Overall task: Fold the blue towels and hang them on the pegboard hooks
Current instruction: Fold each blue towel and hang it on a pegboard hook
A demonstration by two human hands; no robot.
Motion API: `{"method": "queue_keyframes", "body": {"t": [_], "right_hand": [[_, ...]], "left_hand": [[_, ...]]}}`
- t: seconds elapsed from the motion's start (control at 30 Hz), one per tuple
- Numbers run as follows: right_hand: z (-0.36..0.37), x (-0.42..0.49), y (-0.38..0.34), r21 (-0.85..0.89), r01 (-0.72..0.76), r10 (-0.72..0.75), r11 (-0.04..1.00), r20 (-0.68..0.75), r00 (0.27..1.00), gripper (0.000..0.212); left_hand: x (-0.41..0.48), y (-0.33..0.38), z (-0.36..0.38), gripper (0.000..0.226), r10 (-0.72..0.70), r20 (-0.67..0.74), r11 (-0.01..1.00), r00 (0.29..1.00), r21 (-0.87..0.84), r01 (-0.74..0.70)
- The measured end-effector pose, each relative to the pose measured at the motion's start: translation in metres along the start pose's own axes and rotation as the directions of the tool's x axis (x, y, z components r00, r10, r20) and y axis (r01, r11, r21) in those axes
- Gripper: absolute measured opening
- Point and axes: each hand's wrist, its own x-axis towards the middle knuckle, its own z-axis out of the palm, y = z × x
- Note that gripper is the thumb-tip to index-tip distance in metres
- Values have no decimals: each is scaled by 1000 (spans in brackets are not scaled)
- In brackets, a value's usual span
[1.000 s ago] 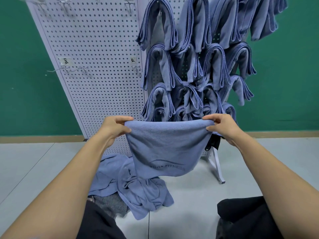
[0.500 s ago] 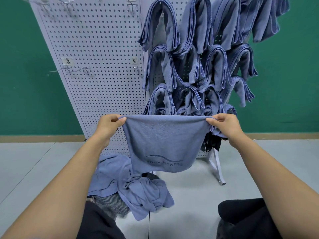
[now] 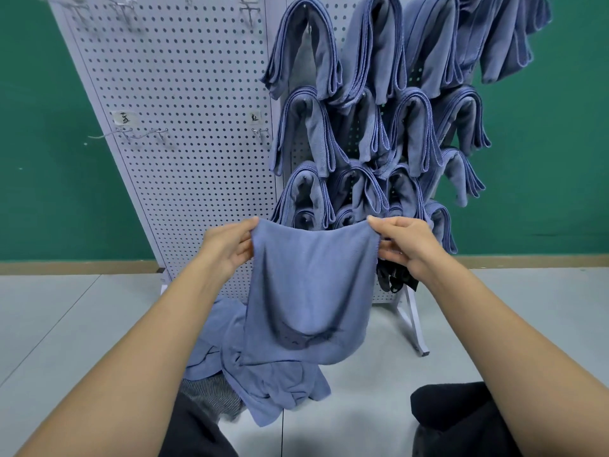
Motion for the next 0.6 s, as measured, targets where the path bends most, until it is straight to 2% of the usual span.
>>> {"method": "queue_keyframes", "body": {"t": [0.13, 0.23, 0.4, 0.6], "right_hand": [[22, -10, -1, 9, 35, -36, 999, 93, 995, 10], [36, -14, 0, -61, 112, -107, 992, 89, 990, 11], [50, -18, 2, -84, 209, -204, 974, 71, 976, 11], [55, -26, 4, -3, 198, -194, 980, 171, 966, 10]], "left_hand": [[-20, -5, 30, 7, 37, 123, 998, 992, 41, -42], [-30, -11, 44, 5, 80, 179, 992, 981, 86, -96], [-35, -18, 60, 15, 158, 199, 970, 967, 152, -190], [-31, -21, 66, 14, 208, 225, 952, 952, 178, -250]]}}
